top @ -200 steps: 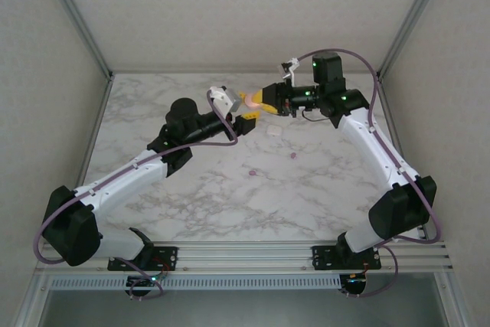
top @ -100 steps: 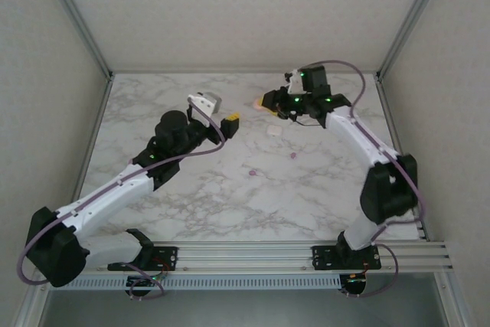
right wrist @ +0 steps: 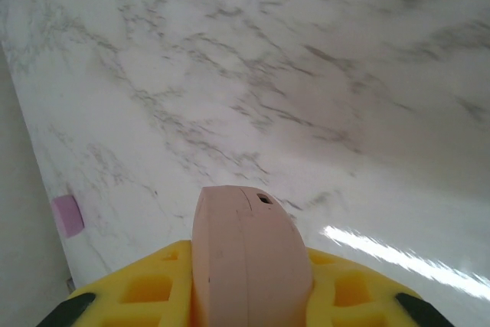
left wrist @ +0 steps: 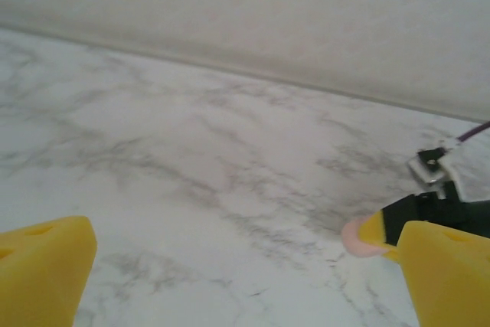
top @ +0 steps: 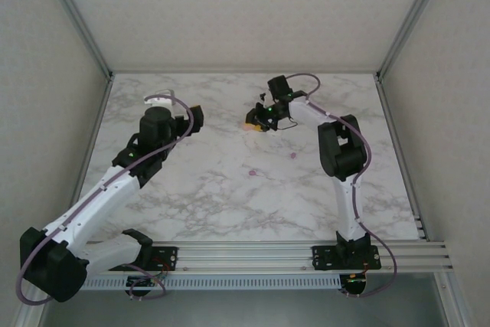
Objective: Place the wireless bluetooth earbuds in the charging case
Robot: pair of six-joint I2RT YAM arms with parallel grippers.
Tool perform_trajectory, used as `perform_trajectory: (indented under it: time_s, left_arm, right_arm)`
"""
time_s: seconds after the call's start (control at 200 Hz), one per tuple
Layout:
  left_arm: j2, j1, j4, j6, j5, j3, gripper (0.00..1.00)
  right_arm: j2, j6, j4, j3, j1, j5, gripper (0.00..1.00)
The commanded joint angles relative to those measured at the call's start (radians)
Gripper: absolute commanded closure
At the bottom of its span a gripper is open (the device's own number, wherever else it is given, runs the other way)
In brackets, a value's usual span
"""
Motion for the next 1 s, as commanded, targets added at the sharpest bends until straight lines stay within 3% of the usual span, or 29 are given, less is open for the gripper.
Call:
perform_trajectory:
  time_s: [0.0, 0.215, 0.745, 0.995]
  left_arm:
    - [-0.004, 0.035, -0.183, -0.121, -0.116, 0.061, 0.0]
    - [0.098, 0.099, -0.392, -0.144, -0.135, 0.132, 0.0]
    - [0.205, 0.334, -0.529, -0.125, -0.041, 0.143, 0.0]
    - [0.295, 0.452, -0.579, -0.102, 0.008, 0.14, 0.0]
  right_arm:
    - [0.05, -0.036, -0.063, 0.059, 0.014, 0.024, 0.76]
    - [0.107, -0.072, -0.15, 0.119, 0.021, 0.069, 0.72]
    - [0.014, -0.177, -0.332, 0.169, 0.021, 0.266, 0.43]
    - [-0.076, -0.199, -0.328, 0.152, 0.019, 0.223, 0.39]
